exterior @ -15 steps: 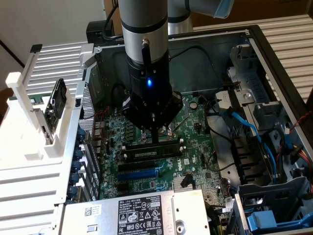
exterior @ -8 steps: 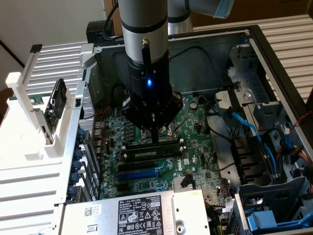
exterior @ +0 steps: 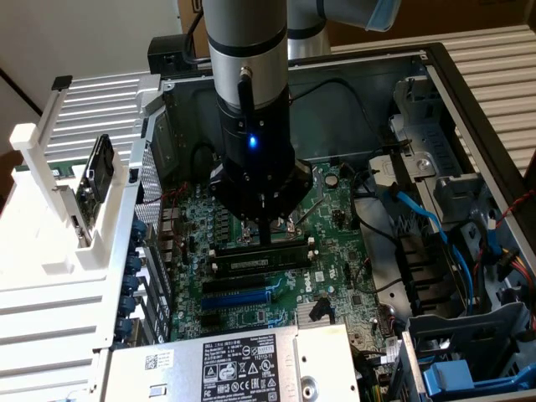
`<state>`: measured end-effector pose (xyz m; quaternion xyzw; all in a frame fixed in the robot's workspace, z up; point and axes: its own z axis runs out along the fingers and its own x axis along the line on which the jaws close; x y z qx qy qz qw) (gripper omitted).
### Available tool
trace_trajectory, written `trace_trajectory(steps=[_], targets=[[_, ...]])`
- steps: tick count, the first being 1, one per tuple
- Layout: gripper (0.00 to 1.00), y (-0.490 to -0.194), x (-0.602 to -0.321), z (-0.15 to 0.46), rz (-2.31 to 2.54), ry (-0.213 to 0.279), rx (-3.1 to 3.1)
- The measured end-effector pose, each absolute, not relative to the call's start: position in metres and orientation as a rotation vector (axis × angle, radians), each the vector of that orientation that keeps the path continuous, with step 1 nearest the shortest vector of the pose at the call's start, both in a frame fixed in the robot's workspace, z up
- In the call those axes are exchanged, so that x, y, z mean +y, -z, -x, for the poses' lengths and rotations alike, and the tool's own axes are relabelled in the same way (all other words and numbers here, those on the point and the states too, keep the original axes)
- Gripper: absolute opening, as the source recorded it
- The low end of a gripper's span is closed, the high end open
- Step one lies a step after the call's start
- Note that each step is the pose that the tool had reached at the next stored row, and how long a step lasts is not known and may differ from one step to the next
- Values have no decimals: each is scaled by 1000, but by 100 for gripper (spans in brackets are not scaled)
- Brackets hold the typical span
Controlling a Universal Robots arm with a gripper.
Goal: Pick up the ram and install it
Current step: 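Press down the ram until it locks into place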
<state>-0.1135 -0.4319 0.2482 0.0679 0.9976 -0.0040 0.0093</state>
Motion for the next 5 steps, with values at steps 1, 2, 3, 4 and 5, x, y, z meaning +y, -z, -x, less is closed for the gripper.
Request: trace_trajectory(steps=[1, 2, 3, 4, 5], targets=[[10, -248, -432, 114, -212, 12, 3116], [10, -248, -432, 114, -212, 13, 3116], [10, -248, -432, 114, -212, 13, 3116], [10, -248, -432, 114, -212, 13, 3116], [10, -248, -432, 114, -212, 13, 3116]])
